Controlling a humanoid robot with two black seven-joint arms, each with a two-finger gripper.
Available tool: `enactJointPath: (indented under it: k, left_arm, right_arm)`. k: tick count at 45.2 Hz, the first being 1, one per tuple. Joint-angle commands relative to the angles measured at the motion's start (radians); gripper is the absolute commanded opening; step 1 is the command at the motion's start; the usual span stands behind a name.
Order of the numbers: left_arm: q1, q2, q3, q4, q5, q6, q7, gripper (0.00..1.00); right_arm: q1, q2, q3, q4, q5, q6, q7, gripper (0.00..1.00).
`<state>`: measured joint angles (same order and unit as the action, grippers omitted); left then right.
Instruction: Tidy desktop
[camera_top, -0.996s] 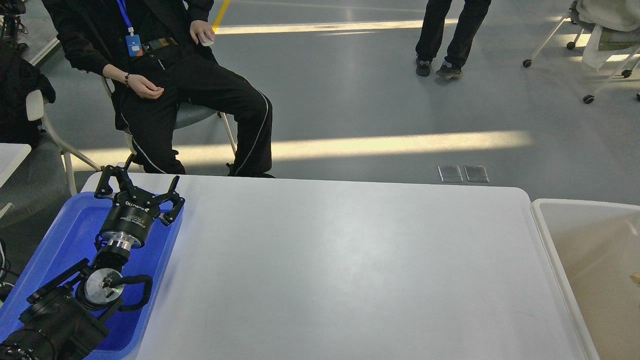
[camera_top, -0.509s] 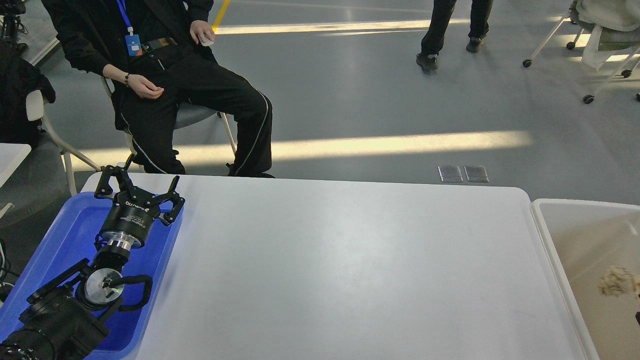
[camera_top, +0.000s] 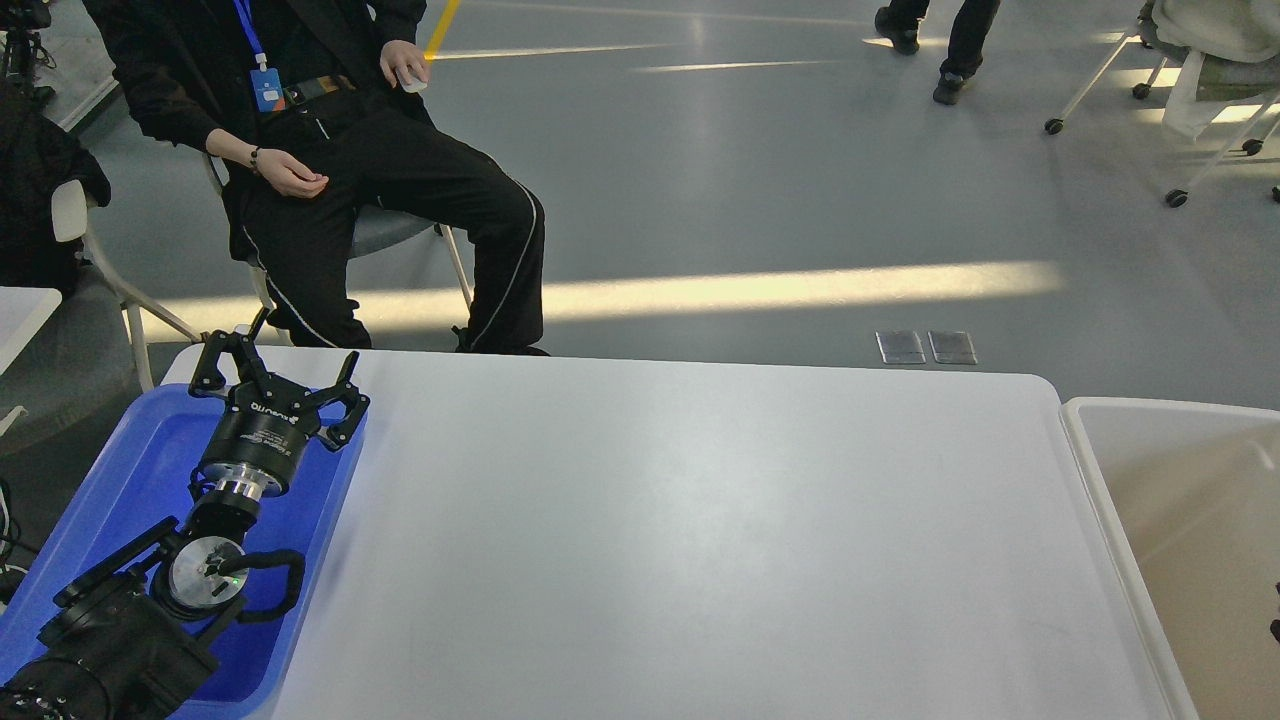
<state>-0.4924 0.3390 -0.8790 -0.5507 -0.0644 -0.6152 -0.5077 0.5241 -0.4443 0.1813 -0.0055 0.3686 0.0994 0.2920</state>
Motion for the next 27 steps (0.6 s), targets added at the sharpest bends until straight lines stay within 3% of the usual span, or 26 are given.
enactJointPath:
  k: [1, 7, 13, 27]
  left_arm:
    - [0.0, 0.0, 0.0, 0.0, 0.0, 0.0, 0.0, 1.0]
    - [0.0, 0.0, 0.0, 0.0, 0.0, 0.0, 0.0, 1.0]
    - [0.0, 0.0, 0.0, 0.0, 0.0, -0.001, 0.001, 1.0]
    - [0.0, 0.0, 0.0, 0.0, 0.0, 0.0, 0.0, 1.0]
  right_arm:
    - [0.085, -0.01, -0.006, -0.001, -0.01, 0.002, 0.001, 1.0]
    - [0.099, -0.017, -0.013, 0.004, -0.062, 0.049, 0.01, 1.0]
    - [0.12, -0.094, 0.026, 0.001, -0.063, 0.316, 0.013, 1.0]
    - [0.137, -0.129, 0.265, 0.042, -0.054, 0.675, 0.01, 1.0]
